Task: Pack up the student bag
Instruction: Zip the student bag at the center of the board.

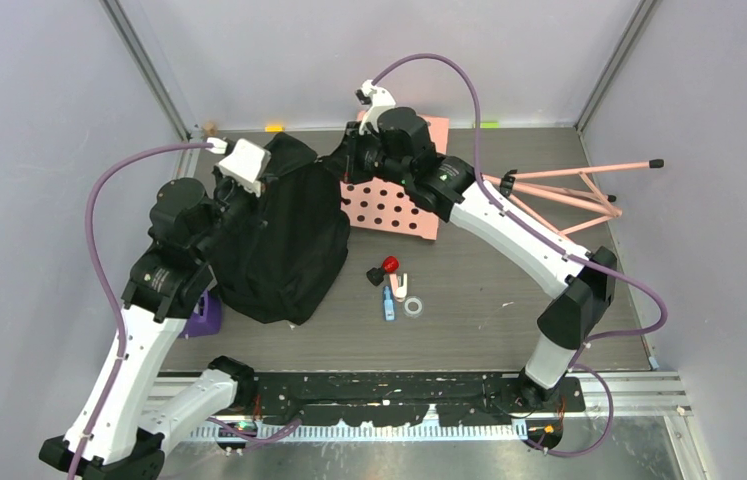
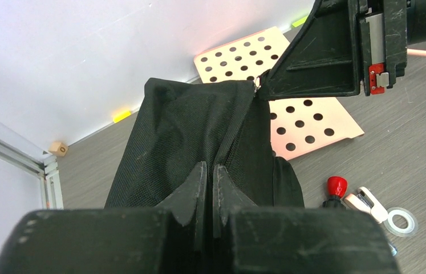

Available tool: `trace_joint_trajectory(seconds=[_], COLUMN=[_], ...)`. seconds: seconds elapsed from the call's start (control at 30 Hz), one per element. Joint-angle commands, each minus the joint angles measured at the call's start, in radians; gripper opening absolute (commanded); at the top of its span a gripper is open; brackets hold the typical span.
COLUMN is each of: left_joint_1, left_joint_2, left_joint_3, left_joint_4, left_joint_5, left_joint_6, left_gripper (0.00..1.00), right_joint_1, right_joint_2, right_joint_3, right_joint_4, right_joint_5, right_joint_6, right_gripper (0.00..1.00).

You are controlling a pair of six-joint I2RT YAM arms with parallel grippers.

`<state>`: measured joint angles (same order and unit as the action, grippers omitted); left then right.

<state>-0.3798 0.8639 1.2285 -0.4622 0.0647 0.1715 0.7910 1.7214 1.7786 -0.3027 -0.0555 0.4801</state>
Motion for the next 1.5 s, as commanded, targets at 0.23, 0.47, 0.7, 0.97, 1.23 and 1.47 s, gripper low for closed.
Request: trace_joint_trajectory(seconds=[0.23,0.47,0.7,0.97,1.23,1.47], left_joint_1=[0.008,0.009,0.008,0.007,0.008,0.007], left_joint_2=[-0.013,-0.013,-0.038,-0.037,-0.031,-0.032], left_joint_3=[0.117,0.118,0.096,0.086,0.087,0.076], left_joint_4=[0.03,0.039,0.039,0.039,0.039,0.046], left_joint_5=[-0.054,-0.009,-0.017,-0.007,0.016,-0.004], left_joint_6=[0.06,0.07,0.08,0.066,0.063,0.056], left_gripper=[0.0,0.0,0.0,0.0,0.0,0.0], right_joint_1=[-0.117,-0.164,-0.221,-0.213,-0.191,-0.135], right_joint_2=[-0.024,0.035,0.078,0.066,0.106,0.086], right_joint_3=[0.027,0.061,0.041,-0.087,-0.091,-0.123], right_joint_4=[-0.201,-0.302,-0.26,-0.154,-0.07,-0.01], right_joint_5=[-0.083,-0.191,-0.334,-0.415,-0.432,-0.362], right_joint_6=[-0.017,0.007,0.101,0.21,0.283,0.318], right_gripper=[0.0,0.0,0.0,0.0,0.01,0.01])
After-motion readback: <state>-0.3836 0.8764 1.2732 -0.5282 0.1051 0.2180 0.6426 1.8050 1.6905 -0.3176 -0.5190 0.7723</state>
